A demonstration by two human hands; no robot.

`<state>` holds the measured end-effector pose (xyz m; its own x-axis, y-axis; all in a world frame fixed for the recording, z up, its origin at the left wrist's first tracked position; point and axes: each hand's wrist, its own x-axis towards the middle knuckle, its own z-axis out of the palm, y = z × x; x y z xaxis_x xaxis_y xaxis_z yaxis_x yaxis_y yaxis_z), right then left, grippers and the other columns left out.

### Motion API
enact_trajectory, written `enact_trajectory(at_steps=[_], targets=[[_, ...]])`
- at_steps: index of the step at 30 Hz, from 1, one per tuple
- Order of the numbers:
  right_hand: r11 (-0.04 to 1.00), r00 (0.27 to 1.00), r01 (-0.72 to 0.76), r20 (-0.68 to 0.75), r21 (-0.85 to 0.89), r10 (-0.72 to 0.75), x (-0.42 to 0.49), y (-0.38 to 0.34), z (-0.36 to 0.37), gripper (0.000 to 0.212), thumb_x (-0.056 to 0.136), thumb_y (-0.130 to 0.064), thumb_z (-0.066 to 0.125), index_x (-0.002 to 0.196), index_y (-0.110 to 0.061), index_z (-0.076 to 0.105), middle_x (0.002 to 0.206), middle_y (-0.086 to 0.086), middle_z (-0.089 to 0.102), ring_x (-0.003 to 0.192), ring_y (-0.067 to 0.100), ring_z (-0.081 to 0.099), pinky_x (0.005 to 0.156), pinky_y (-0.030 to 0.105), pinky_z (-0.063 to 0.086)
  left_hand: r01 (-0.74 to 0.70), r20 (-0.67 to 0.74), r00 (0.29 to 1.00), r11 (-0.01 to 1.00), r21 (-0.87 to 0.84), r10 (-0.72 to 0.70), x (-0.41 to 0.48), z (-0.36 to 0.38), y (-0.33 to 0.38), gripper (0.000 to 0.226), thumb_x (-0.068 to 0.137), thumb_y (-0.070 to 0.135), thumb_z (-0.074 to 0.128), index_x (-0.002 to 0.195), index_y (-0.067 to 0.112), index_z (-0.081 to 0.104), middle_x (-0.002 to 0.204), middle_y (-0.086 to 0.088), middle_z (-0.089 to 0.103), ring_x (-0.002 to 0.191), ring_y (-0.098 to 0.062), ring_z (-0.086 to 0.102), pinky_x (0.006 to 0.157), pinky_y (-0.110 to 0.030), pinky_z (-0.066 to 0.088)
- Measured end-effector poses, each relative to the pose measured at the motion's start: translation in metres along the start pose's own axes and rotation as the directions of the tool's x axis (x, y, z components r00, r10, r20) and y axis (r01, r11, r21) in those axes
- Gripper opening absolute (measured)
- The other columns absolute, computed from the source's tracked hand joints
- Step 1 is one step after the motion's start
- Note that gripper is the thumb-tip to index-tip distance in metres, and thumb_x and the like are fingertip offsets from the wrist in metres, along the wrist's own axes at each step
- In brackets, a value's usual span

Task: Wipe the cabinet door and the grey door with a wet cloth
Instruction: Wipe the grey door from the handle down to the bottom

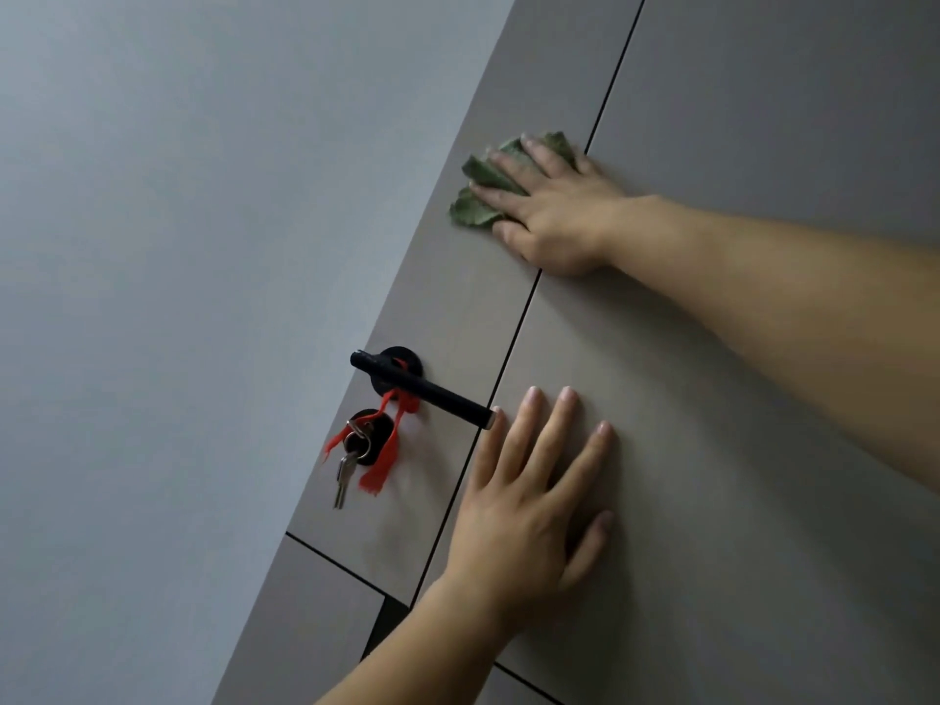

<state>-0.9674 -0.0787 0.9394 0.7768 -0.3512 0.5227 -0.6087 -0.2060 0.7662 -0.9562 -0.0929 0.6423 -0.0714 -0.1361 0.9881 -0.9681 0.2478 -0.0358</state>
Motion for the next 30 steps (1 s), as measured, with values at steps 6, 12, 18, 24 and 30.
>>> enact_trajectory(at_steps=[6, 12, 18, 24, 30], targets=[[0.93, 0.933, 0.354, 0.106, -0.097, -0.344, -0.016, -0.044, 0.02, 0.056, 0.107, -0.052, 0.021, 0.16, -0.043, 0.007, 0.169, -0.009, -0.016, 0.155, 0.024, -0.019, 0.123, 0.048, -0.012, 0.024, 0.054, 0.998, 0.999, 0.038, -0.026, -0.01, 0.0, 0.001, 0.065, 0.104, 0.058, 0.03, 0.163, 0.03, 0.022, 0.172, -0.006, 0.01, 0.159, -0.031, 0.001, 0.128, -0.053, 0.008], [0.994, 0.994, 0.065, 0.094, -0.089, -0.057, -0.094, 0.049, 0.017, 0.069, 0.089, -0.067, 0.0, 0.156, -0.052, -0.006, 0.167, -0.013, -0.023, 0.153, 0.019, -0.024, 0.122, 0.047, -0.012, 0.01, 0.052, 0.999, 1.0, 0.006, -0.011, -0.014, 0.001, 0.0, 0.066, 0.104, 0.057, 0.029, 0.163, 0.029, 0.02, 0.172, -0.008, 0.01, 0.158, -0.034, 0.003, 0.125, -0.06, 0.017], [0.994, 0.992, 0.099, 0.086, -0.053, -0.094, -0.088, 0.029, 0.016, 0.058, 0.103, -0.059, 0.016, 0.156, -0.051, -0.003, 0.167, -0.009, -0.023, 0.153, 0.025, -0.025, 0.12, 0.047, -0.016, 0.011, 0.051, 0.999, 1.0, -0.006, -0.011, -0.015, 0.002, 0.004, 0.066, 0.103, 0.055, 0.035, 0.162, 0.028, 0.024, 0.171, -0.01, 0.013, 0.158, -0.036, 0.005, 0.125, -0.06, 0.015], [0.871, 0.871, 0.482, 0.154, -0.097, -0.466, -0.041, -0.049, 0.025, 0.052, 0.107, -0.05, 0.024, 0.158, -0.049, 0.014, 0.169, -0.01, -0.014, 0.155, 0.024, -0.02, 0.122, 0.046, -0.015, 0.041, 0.093, 0.995, 0.999, 0.008, -0.041, -0.024, -0.001, 0.006, 0.066, 0.104, 0.055, 0.034, 0.163, 0.027, 0.022, 0.172, -0.009, 0.01, 0.159, -0.034, 0.001, 0.125, -0.059, 0.017], [0.836, 0.839, 0.534, 0.199, -0.122, -0.507, -0.066, -0.016, 0.029, 0.062, 0.094, -0.062, 0.005, 0.156, -0.053, 0.011, 0.167, -0.015, -0.014, 0.154, 0.018, -0.022, 0.123, 0.041, -0.014, 0.072, 0.12, 0.99, 0.997, 0.002, -0.072, -0.046, 0.001, 0.007, 0.067, 0.103, 0.054, 0.035, 0.163, 0.029, 0.02, 0.172, -0.009, 0.007, 0.159, -0.034, 0.0, 0.126, -0.058, 0.013]])
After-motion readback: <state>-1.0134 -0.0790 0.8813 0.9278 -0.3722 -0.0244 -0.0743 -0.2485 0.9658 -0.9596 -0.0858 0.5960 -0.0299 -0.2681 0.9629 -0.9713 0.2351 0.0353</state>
